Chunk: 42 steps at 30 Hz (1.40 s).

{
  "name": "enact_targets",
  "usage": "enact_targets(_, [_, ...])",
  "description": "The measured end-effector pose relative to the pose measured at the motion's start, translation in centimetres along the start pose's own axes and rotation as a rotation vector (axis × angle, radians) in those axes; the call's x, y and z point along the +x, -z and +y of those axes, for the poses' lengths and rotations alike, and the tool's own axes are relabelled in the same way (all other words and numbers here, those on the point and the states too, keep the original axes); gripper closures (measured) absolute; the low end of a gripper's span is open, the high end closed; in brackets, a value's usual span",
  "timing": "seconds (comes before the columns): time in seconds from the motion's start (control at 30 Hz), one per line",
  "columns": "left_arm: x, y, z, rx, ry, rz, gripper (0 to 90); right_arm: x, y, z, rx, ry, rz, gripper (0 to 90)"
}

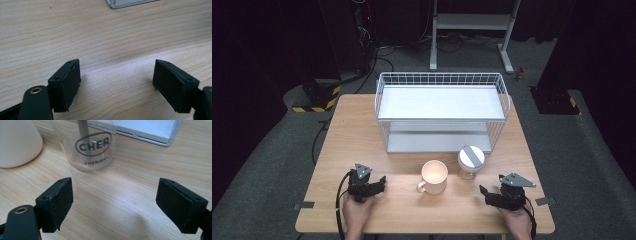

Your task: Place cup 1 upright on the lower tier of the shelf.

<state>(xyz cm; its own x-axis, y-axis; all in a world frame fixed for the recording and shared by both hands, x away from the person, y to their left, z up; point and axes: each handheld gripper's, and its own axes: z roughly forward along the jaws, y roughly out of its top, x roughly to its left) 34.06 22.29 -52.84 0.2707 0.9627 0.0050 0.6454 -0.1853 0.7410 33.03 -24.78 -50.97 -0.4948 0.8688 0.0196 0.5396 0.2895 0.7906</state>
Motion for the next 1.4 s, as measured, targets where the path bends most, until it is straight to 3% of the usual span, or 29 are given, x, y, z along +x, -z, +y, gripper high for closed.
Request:
enact_targets(0.73, [0.0,0.0,0.0,0.000,0.001,0.000,22.5,2.0,-1.7,2.3,-0.041,0.043,0.039,11.5])
enact_targets(0.93, [0.0,0.0,0.0,0.001,-0.002,-0.001,22.1,2.4,-2.4,3.2,-0.066,0.034,0.019,9.7])
enact_targets(1.4, [0.0,0.0,0.0,0.000,0.000,-0.001,22.1,2.4,-3.7,4.0,-0.048,0.042,-0.003,9.6])
